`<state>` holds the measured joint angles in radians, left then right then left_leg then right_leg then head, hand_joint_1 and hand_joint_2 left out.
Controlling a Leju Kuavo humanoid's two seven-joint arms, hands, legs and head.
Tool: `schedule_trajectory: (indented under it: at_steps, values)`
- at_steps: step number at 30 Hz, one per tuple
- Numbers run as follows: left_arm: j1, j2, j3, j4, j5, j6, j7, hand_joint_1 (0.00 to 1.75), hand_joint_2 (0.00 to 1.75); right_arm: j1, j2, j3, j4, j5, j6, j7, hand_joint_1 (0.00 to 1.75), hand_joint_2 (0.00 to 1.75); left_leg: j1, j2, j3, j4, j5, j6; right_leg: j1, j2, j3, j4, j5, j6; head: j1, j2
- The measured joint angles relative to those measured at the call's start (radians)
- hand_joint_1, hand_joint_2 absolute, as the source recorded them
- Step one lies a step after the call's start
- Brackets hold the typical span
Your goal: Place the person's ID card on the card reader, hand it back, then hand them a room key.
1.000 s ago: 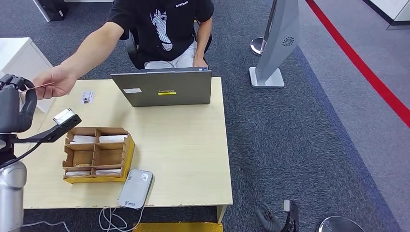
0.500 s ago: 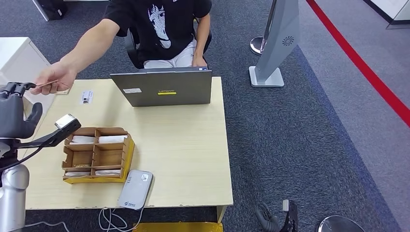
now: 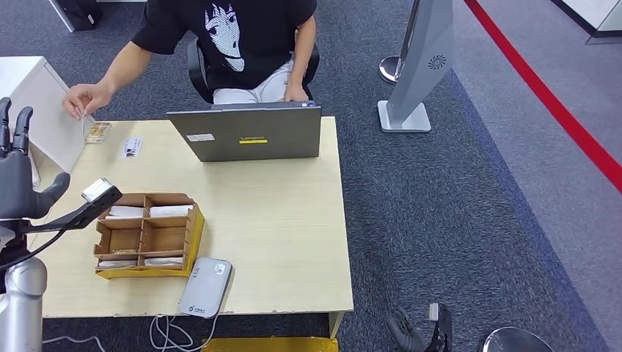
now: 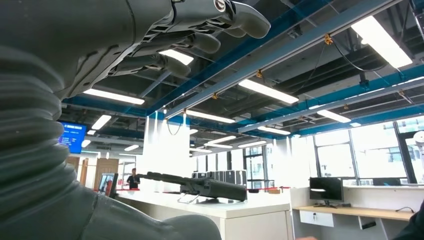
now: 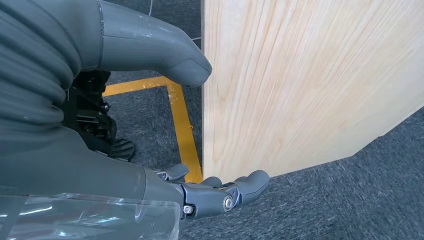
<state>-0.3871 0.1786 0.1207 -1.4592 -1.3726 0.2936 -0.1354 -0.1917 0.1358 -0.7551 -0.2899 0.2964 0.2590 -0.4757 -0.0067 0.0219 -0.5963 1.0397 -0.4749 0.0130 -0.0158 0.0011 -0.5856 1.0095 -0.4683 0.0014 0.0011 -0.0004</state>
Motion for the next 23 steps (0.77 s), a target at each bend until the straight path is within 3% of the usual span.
schedule_trajectory:
  at_steps: [7, 10, 15, 19, 23]
  values:
    - [0.008, -0.013, 0.009, -0.019, 0.020, 0.030, -0.019, 0.00, 1.75, 0.000, 0.000, 0.000, 0.000, -0.001, 0.000, 0.000, 0.00, 1.75, 0.000, 0.000, 0.000, 0.000, 0.000, 0.000, 0.000, 0.000, 0.000, 0.000, 0.000, 0.000, 0.000, 0.000]
    - [0.042, -0.046, 0.018, -0.089, 0.104, 0.089, -0.069, 0.00, 1.75, 0.001, 0.000, 0.000, 0.000, -0.006, -0.001, -0.004, 0.00, 1.75, 0.000, 0.001, 0.000, 0.000, 0.000, 0.000, 0.000, 0.001, 0.000, 0.000, 0.000, 0.000, 0.000, 0.000]
    - [0.214, -0.202, 0.055, -0.398, 0.596, 0.158, -0.307, 0.00, 1.75, 0.020, 0.000, -0.003, 0.000, -0.034, 0.001, -0.026, 0.00, 1.75, -0.001, 0.002, -0.001, 0.000, -0.003, 0.002, -0.001, 0.002, 0.000, -0.001, -0.002, 0.002, 0.003, 0.000]
    - [0.407, -0.348, 0.125, -0.605, 0.872, 0.139, -0.518, 0.00, 1.75, 0.051, 0.000, -0.023, -0.002, -0.060, 0.010, -0.049, 0.00, 1.75, -0.002, 0.001, 0.000, 0.000, -0.007, 0.004, -0.003, 0.002, 0.001, -0.002, -0.005, 0.006, 0.003, 0.000]
    - [0.517, -0.424, 0.183, -0.703, 1.037, 0.110, -0.559, 0.00, 1.75, 0.075, 0.000, -0.049, -0.007, -0.079, 0.023, -0.071, 0.00, 1.75, -0.002, -0.001, 0.000, 0.000, -0.008, 0.005, -0.002, -0.001, 0.002, -0.003, -0.007, 0.006, 0.003, 0.000]
